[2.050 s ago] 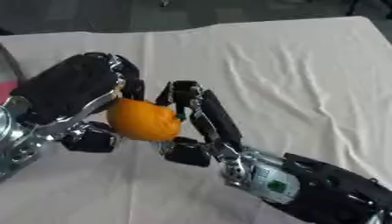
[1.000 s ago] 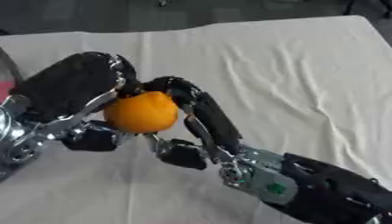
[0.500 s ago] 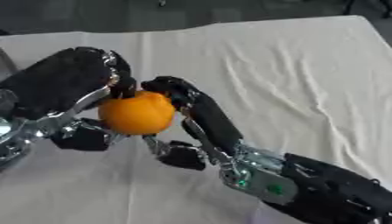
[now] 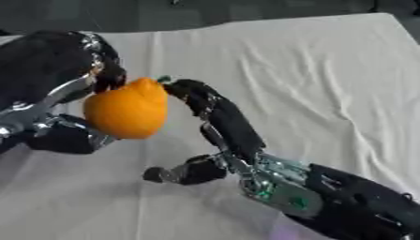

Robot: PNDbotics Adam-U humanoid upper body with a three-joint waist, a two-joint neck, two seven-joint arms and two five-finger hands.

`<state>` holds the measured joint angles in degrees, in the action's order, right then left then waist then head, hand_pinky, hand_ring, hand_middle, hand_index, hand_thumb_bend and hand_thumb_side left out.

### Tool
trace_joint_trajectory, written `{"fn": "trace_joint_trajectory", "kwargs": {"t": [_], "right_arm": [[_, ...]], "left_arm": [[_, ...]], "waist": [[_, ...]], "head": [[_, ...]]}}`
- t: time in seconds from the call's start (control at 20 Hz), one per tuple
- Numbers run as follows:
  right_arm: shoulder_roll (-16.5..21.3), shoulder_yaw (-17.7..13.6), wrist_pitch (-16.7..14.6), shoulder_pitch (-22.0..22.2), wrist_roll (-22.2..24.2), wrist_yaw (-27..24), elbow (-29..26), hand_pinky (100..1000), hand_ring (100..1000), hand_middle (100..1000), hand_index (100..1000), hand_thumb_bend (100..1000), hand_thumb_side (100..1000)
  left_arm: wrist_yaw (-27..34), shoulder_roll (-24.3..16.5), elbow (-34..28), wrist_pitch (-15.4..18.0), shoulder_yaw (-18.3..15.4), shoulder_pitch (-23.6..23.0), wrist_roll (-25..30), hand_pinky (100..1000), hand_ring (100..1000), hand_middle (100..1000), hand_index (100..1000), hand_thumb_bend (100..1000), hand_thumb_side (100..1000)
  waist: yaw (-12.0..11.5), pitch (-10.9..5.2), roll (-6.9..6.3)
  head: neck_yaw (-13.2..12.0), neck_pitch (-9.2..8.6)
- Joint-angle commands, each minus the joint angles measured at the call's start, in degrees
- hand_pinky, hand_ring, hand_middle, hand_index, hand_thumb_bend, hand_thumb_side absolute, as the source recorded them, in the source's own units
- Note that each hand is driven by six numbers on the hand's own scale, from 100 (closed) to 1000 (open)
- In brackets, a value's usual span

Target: Pick up the objects with one hand, pass them to the other hand, and then place them into the box on the other side of the table.

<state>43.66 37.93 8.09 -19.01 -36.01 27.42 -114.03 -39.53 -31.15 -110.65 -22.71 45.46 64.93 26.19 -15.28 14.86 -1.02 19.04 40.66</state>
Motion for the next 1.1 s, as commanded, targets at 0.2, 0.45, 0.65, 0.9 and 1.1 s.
{"fn": "trace_joint_trajectory", "kwargs": {"t": [0.2, 0.45, 0.65, 0.9, 1.1], "right_arm": [[1.31, -0.89, 1.96, 0.64, -1.20, 0.12, -0.56, 452, 864, 785, 868, 732, 415], [1.21, -0.87, 3.11, 1.29, -2.42, -1.43, -0.56, 430, 842, 762, 841, 686, 405], [0.83, -0.57, 4.98, 2.16, -3.82, -4.03, -0.56, 376, 805, 719, 796, 604, 357], [0.35, 0.16, 6.63, 3.38, -5.93, -8.34, -0.56, 356, 798, 709, 782, 558, 327], [0.28, 0.09, 6.40, 3.66, -6.85, -11.78, -0.56, 354, 797, 708, 780, 556, 326]], "left_arm": [[0.98, -5.51, -2.97, -2.86, -4.52, -0.81, 0.55, 706, 524, 333, 420, 337, 164], [1.88, -7.77, -3.87, -4.10, -6.48, -2.38, -0.66, 709, 522, 329, 416, 330, 154], [2.15, -9.24, -3.93, -4.68, -8.47, -3.41, -2.65, 708, 519, 327, 413, 332, 140], [2.71, -11.12, -3.94, -5.28, -10.96, -4.83, -5.42, 709, 515, 323, 408, 330, 126], [3.29, -12.95, -3.94, -6.41, -13.40, -6.17, -7.01, 713, 515, 321, 405, 325, 116]], "waist": [[-0.23, -0.46, -0.73], [-0.15, -0.37, -0.58], [-0.21, -0.22, -0.55], [-0.22, -0.12, -0.44], [-0.16, -0.03, -0.32]], "head": [[-0.51, 0.03], [-1.10, -0.06], [-1.61, -0.38], [-2.45, -0.82], [-3.38, -1.05]]}}
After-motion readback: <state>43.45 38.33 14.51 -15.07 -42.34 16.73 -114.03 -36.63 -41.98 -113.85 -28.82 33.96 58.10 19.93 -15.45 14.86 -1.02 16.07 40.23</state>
